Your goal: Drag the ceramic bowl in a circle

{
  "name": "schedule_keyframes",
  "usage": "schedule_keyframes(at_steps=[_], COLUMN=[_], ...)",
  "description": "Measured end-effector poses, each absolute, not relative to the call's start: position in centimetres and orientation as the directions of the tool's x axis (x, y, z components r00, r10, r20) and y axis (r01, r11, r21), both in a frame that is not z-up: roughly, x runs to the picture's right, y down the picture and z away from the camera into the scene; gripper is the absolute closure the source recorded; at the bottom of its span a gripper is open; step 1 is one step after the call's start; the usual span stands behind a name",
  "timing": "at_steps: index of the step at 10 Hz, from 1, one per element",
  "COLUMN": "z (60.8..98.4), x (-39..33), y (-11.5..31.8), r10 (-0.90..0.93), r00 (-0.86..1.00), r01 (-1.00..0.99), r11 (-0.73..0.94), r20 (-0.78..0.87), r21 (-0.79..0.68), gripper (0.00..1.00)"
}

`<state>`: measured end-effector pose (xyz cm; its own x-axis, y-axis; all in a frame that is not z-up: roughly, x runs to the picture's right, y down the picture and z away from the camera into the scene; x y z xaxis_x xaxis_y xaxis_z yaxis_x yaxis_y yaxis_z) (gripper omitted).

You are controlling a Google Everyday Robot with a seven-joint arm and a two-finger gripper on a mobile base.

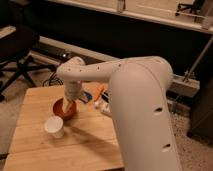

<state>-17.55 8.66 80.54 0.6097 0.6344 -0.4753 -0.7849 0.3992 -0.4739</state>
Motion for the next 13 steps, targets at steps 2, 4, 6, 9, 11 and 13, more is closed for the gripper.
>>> schedule_keyframes(at_steps=[2,4,6,9,11,13], z=[80.6,80.5,80.5,82.1,83.5,84.4], x=[-17.4,-17.4,-17.5,-17.2,-17.3,-17.9], y=[8.6,8.6,8.6,6.6,5.0,5.0], r10=[0.636,0.636,0.636,0.703,0.76,0.778], r00=[0.608,0.608,0.608,0.524,0.451,0.419], r01=[-0.786,-0.786,-0.786,-0.846,-0.887,-0.903], r11=[0.398,0.398,0.398,0.365,0.327,0.302], r20=[-0.476,-0.476,-0.476,-0.48,-0.468,-0.469], r21=[-0.472,-0.473,-0.472,-0.39,-0.325,-0.307], gripper=[0.2,0.2,0.2,0.2,0.2,0.2])
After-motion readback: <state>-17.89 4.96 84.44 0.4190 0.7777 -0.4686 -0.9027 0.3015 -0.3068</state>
